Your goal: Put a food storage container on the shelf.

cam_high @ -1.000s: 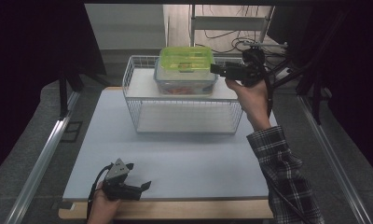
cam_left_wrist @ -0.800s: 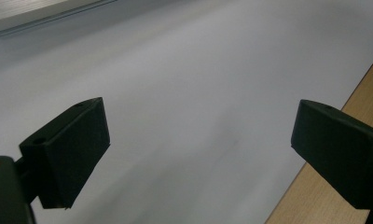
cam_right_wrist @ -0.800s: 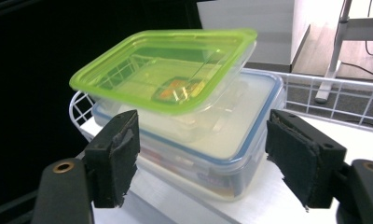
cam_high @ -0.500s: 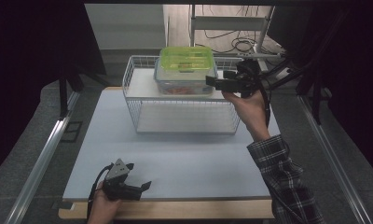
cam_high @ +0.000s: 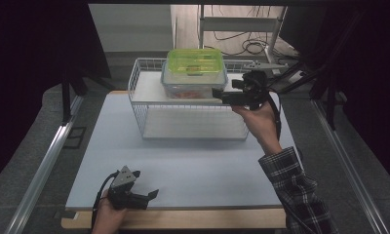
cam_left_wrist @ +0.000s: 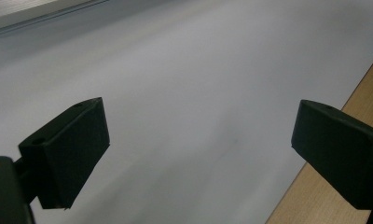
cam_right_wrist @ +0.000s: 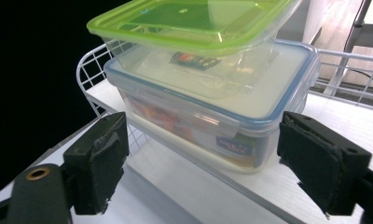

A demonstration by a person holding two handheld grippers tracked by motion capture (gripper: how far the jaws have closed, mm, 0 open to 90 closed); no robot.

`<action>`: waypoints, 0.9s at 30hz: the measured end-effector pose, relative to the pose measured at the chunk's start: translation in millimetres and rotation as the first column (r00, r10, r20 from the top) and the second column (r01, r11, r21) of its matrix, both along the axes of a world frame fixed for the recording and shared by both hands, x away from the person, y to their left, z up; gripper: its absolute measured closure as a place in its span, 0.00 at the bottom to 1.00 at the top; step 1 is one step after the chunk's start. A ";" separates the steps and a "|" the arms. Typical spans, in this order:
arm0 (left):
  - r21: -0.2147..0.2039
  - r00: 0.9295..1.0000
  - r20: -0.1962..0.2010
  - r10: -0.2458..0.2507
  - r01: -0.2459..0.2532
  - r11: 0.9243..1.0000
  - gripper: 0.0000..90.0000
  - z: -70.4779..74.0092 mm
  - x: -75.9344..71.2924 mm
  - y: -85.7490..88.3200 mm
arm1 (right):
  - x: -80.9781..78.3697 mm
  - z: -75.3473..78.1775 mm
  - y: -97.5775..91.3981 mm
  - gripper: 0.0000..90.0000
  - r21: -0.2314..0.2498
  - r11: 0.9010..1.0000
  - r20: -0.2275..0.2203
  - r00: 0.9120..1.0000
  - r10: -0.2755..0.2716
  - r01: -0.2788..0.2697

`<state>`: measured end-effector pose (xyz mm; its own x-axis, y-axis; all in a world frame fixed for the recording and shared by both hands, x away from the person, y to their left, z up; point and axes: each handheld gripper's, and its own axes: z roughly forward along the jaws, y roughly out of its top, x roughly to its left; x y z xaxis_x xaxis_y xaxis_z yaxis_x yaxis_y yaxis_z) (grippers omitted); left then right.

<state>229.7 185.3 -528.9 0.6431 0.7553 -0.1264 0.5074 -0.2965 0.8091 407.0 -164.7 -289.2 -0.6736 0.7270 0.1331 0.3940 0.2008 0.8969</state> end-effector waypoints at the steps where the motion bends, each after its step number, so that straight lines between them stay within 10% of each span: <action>1: 0.000 1.000 0.000 0.000 0.000 1.000 0.05 0.0 0.0 0.0 | -0.6 -1.2 -0.1 0.18 -0.004 1.000 0.002 1.000 0.001 -0.001; 27: 0.003 1.000 0.000 -0.004 0.004 1.000 0.05 -0.3 -0.1 -0.1 | -17.5 -36.6 -1.8 0.06 -0.107 0.994 0.052 0.998 0.044 -0.038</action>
<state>229.6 185.2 -529.2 0.6461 0.7531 -0.1240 0.5064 -0.3014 0.8079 389.5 -166.4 -325.8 -0.7071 0.7068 0.0197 0.3351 0.3104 0.8896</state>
